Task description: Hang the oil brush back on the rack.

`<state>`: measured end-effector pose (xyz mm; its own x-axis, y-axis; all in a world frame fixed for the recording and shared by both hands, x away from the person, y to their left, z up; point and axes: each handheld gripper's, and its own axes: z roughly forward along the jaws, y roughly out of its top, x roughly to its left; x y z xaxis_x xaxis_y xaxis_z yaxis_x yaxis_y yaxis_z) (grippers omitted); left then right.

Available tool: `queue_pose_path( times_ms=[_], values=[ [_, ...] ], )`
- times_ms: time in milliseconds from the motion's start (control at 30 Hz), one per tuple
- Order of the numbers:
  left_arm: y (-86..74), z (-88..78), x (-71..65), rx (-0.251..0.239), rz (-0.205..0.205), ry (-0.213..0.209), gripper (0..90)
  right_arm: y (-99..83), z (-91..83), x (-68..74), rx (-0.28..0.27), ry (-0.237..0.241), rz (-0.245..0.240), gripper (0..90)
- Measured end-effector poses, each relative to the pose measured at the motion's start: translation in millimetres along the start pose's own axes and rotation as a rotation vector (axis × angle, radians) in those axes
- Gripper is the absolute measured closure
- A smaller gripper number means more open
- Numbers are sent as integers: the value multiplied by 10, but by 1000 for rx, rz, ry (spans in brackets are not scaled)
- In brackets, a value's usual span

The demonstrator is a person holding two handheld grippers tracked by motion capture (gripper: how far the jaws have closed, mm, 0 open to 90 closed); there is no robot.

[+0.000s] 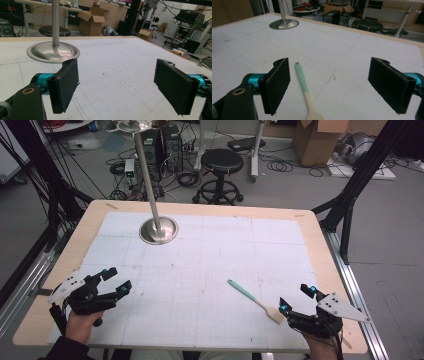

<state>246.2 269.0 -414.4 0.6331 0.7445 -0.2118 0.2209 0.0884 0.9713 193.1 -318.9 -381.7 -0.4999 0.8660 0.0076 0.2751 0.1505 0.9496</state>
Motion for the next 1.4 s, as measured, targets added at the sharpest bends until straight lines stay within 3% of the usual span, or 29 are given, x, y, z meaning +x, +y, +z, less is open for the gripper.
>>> queue_pose_path(
  times_ms=[300, 600, 767, 900, 1233, 1400],
  values=[
    [-11, 3, -15, 21, 7, -10, 219, 8, 124, 71, 43, 24, -12, 163],
    [-11, 36, -83, 26, 6, -12, 193, -39, 408, 125, 159, 72, -66, 164],
    [-10, 42, -82, 23, -7, -18, 193, -40, 441, 101, 160, 85, -57, 179],
    [-10, 39, -81, 21, -10, -23, 193, -55, 521, 96, 197, 107, -56, 245],
    [-18, 58, -72, 34, -13, -21, 195, -183, 831, 127, 411, 175, -116, 492],
    [-21, 62, -74, 36, -17, -23, 194, -220, 935, 96, 471, 185, -121, 573]
  ],
)
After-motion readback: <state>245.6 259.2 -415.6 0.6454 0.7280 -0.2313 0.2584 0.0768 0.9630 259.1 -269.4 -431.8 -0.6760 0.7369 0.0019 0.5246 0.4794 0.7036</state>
